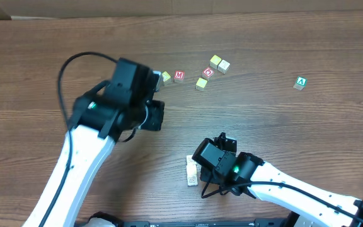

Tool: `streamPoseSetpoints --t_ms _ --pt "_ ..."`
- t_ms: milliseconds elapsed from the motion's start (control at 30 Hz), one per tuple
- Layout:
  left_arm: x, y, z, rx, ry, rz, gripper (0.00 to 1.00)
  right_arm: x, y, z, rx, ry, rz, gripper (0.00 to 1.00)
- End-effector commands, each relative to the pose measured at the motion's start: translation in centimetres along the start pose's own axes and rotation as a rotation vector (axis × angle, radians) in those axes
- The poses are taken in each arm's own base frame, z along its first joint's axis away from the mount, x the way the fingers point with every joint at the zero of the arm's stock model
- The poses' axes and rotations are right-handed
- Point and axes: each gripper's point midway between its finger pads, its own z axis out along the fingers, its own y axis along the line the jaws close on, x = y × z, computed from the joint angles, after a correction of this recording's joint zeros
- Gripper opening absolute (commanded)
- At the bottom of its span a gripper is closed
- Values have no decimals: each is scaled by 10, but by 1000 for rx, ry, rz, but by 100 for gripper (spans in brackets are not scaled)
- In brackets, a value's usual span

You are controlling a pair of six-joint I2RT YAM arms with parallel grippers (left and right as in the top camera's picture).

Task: Flip 3 blocks
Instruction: 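Open the left gripper and lift it away from the block row, then raise the right gripper up and away from the block row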

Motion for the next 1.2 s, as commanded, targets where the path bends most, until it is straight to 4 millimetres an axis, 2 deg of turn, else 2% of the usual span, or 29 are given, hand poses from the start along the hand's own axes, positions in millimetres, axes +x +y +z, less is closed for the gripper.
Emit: streamPoseSetpoints --t_ms 0,33,167,267,367,467,567,700,867,967,1000,1033,1100,1167 --pt "3 -12 -41 42 -100 25 4 -20 4 -4 10 -94 -9 4" --pt "9 -16 -60 58 -149 41 4 -24 5 -6 11 -115 -16 4" --pt "24 -18 -104 65 -284 74 4 -33 9 -17 24 -145 -54 4" --pt "42 -15 -141 72 -399 105 4 -42 11 -37 58 -169 -56 4" --pt "62 -13 -168 81 -488 153 16 -52 17 -63 76 -194 -56 4" --pt "84 -10 -185 83 -543 181 24 -65 28 -97 67 -221 -47 4" --pt "105 -4 -192 82 -550 181 29 -74 37 -134 33 -249 -39 4" --pt "132 3 -191 74 -517 176 36 -82 45 -186 -26 -287 -25 4" --pt "155 10 -184 67 -444 134 51 -83 37 -242 -76 -315 -13 4" --pt "163 17 -179 43 -404 68 68 -81 28 -272 -112 -331 -3 5" --pt "164 22 -178 24 -396 35 81 -80 26 -280 -126 -338 -1 8" --pt "166 27 -176 1 -389 -2 100 -80 23 -289 -141 -345 2 10" --pt "169 33 -175 -23 -376 -35 100 -78 16 -307 -182 -366 11 13" --pt "170 33 -174 -26 -372 -45 100 -76 10 -321 -228 -388 21 23"
